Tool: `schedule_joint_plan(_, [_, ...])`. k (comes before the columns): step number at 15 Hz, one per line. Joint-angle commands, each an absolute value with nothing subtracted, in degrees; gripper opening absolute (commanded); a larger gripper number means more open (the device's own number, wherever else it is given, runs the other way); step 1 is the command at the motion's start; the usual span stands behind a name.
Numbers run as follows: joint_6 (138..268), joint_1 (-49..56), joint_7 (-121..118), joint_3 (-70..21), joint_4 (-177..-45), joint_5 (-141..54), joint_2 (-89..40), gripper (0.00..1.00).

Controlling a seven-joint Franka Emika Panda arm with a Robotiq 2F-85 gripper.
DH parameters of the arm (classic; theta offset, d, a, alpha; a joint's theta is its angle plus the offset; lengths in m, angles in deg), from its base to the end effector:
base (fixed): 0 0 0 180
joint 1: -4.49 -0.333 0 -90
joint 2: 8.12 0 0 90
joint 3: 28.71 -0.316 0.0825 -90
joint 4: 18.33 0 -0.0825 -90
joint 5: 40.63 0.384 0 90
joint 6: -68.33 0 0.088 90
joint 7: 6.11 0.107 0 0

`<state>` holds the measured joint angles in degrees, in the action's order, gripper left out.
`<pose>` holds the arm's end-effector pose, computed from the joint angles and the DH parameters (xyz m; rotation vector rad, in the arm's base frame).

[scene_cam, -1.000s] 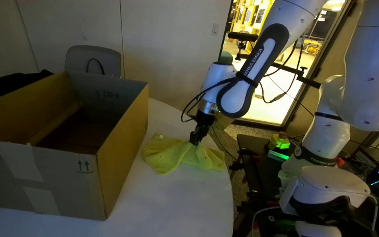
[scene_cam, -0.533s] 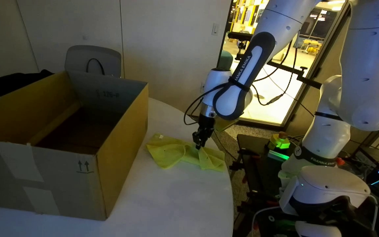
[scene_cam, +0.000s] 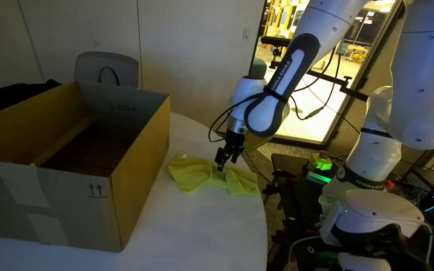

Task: Put the marker in the green towel, then wrap the towel and put it in the box

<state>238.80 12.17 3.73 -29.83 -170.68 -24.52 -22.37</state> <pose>0.4145 -0.0664 0.1630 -2.9566 0.8547 -0.0994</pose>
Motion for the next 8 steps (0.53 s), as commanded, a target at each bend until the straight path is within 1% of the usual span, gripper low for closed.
schedule_joint_plan(1, [240.21, 13.87, -0.88, -36.54, -173.23, -20.58, -17.98, 1.00])
schedule_joint_plan(4, [240.94, 12.02, -1.31, -37.99, -172.14, -22.45, -19.54, 1.00])
schedule_joint_plan(5, [241.54, 9.25, 0.16, -35.29, -171.71, -24.44, -20.68, 1.00])
schedule_joint_plan(8, [242.62, 7.07, 1.14, -32.51, -170.95, -27.79, -22.81, 1.00])
